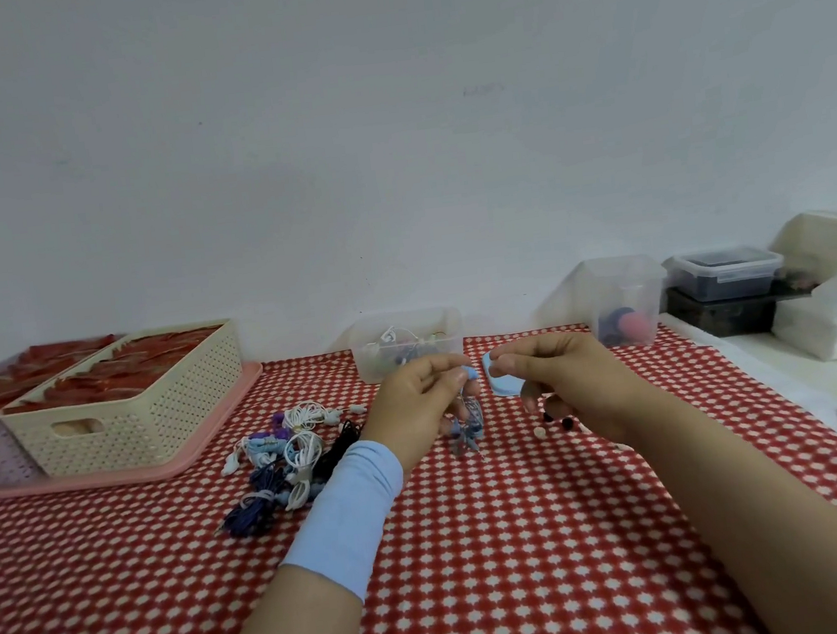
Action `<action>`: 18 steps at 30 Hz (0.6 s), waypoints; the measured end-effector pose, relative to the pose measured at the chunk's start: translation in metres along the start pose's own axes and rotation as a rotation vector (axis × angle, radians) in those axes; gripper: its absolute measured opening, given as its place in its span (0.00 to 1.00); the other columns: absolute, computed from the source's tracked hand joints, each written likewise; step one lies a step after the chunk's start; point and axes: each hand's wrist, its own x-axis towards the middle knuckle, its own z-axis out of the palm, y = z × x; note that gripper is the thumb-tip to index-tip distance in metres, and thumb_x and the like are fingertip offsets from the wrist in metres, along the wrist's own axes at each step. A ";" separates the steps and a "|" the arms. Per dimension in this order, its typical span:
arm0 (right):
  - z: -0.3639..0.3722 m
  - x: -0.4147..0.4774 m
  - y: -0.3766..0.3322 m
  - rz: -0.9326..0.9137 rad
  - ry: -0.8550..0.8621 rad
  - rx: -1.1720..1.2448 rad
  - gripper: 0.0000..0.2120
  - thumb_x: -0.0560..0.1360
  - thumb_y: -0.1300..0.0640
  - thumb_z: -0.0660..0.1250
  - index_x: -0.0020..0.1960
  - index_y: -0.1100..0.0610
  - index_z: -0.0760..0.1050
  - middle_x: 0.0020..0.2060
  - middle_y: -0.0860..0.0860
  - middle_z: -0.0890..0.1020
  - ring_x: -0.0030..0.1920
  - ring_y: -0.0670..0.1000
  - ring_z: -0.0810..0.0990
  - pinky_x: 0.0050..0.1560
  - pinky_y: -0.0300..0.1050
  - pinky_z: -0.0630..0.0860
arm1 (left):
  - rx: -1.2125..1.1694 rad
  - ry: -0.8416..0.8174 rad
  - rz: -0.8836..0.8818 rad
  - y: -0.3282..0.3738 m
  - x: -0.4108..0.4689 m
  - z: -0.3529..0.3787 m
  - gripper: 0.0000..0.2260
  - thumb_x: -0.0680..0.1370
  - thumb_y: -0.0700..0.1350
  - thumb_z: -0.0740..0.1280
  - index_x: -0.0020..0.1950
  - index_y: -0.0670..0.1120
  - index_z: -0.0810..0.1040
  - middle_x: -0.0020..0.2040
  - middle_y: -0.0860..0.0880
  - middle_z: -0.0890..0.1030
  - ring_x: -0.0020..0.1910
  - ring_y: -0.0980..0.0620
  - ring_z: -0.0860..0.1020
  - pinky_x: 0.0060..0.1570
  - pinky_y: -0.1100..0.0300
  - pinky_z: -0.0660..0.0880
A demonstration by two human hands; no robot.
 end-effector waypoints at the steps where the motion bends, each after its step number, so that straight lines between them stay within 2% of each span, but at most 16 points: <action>1: 0.000 0.000 0.000 0.012 -0.009 0.041 0.06 0.77 0.57 0.71 0.52 0.55 0.85 0.48 0.61 0.85 0.30 0.49 0.76 0.26 0.38 0.66 | -0.032 -0.006 -0.009 -0.001 0.001 0.001 0.08 0.82 0.42 0.63 0.55 0.50 0.81 0.42 0.53 0.85 0.33 0.58 0.78 0.31 0.66 0.74; 3: 0.000 0.000 0.000 0.029 -0.041 0.112 0.07 0.75 0.59 0.72 0.52 0.56 0.85 0.47 0.64 0.84 0.28 0.49 0.74 0.25 0.39 0.64 | -0.090 -0.023 -0.025 -0.003 0.002 0.003 0.08 0.82 0.42 0.63 0.53 0.50 0.82 0.41 0.52 0.84 0.34 0.55 0.78 0.31 0.64 0.73; 7: 0.000 -0.001 -0.002 0.044 -0.105 0.159 0.08 0.77 0.60 0.70 0.54 0.59 0.84 0.43 0.55 0.86 0.28 0.46 0.73 0.27 0.38 0.63 | -0.159 -0.040 -0.069 -0.008 0.002 0.005 0.08 0.82 0.40 0.64 0.53 0.47 0.83 0.41 0.51 0.85 0.36 0.51 0.78 0.33 0.62 0.74; 11: 0.001 0.000 0.000 0.075 -0.157 0.144 0.11 0.70 0.55 0.73 0.51 0.57 0.86 0.39 0.53 0.84 0.30 0.46 0.73 0.25 0.37 0.63 | -0.193 -0.063 -0.081 -0.010 0.002 0.005 0.08 0.82 0.40 0.63 0.54 0.46 0.82 0.39 0.51 0.84 0.36 0.53 0.77 0.35 0.60 0.73; 14: 0.002 0.001 0.002 0.081 -0.166 0.128 0.07 0.75 0.59 0.71 0.51 0.57 0.87 0.41 0.54 0.84 0.30 0.48 0.73 0.25 0.37 0.62 | -0.221 -0.088 -0.087 -0.010 0.001 0.007 0.08 0.82 0.41 0.63 0.54 0.45 0.82 0.38 0.51 0.83 0.34 0.54 0.76 0.35 0.63 0.73; 18: 0.002 0.001 0.002 0.092 -0.180 0.144 0.07 0.77 0.61 0.70 0.52 0.57 0.86 0.39 0.53 0.84 0.30 0.47 0.73 0.25 0.37 0.62 | -0.291 -0.102 -0.095 -0.010 0.000 0.008 0.08 0.82 0.41 0.62 0.53 0.43 0.82 0.38 0.51 0.83 0.33 0.56 0.76 0.33 0.66 0.73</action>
